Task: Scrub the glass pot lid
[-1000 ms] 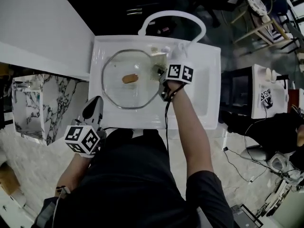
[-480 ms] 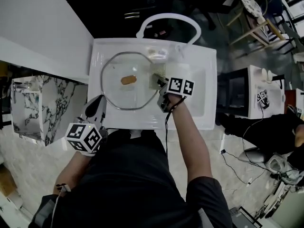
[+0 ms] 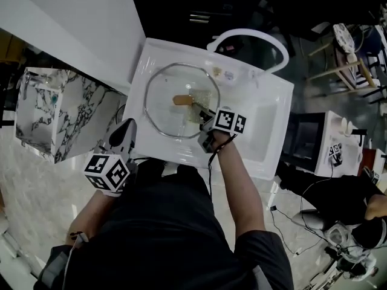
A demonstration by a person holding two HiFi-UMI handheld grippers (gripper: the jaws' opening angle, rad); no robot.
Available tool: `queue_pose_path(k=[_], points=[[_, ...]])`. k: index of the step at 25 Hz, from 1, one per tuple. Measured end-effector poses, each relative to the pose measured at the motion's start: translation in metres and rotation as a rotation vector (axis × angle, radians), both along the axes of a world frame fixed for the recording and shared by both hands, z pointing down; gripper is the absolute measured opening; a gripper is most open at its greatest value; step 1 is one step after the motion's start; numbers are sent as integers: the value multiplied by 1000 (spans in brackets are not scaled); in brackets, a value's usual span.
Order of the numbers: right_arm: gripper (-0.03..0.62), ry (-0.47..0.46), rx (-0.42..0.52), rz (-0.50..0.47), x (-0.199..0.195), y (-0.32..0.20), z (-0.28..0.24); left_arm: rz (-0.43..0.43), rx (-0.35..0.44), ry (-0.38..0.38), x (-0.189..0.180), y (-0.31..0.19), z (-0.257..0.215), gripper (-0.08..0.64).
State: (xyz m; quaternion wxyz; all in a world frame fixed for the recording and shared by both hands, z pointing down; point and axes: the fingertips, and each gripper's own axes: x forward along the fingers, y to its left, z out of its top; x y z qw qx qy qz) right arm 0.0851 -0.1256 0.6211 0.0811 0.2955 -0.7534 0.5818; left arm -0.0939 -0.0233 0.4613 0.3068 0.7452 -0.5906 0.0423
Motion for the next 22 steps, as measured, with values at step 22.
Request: queue_pose_path(k=[22], points=[[66, 192, 60, 241, 107, 16, 16, 251, 10, -26, 90, -26, -6, 0]])
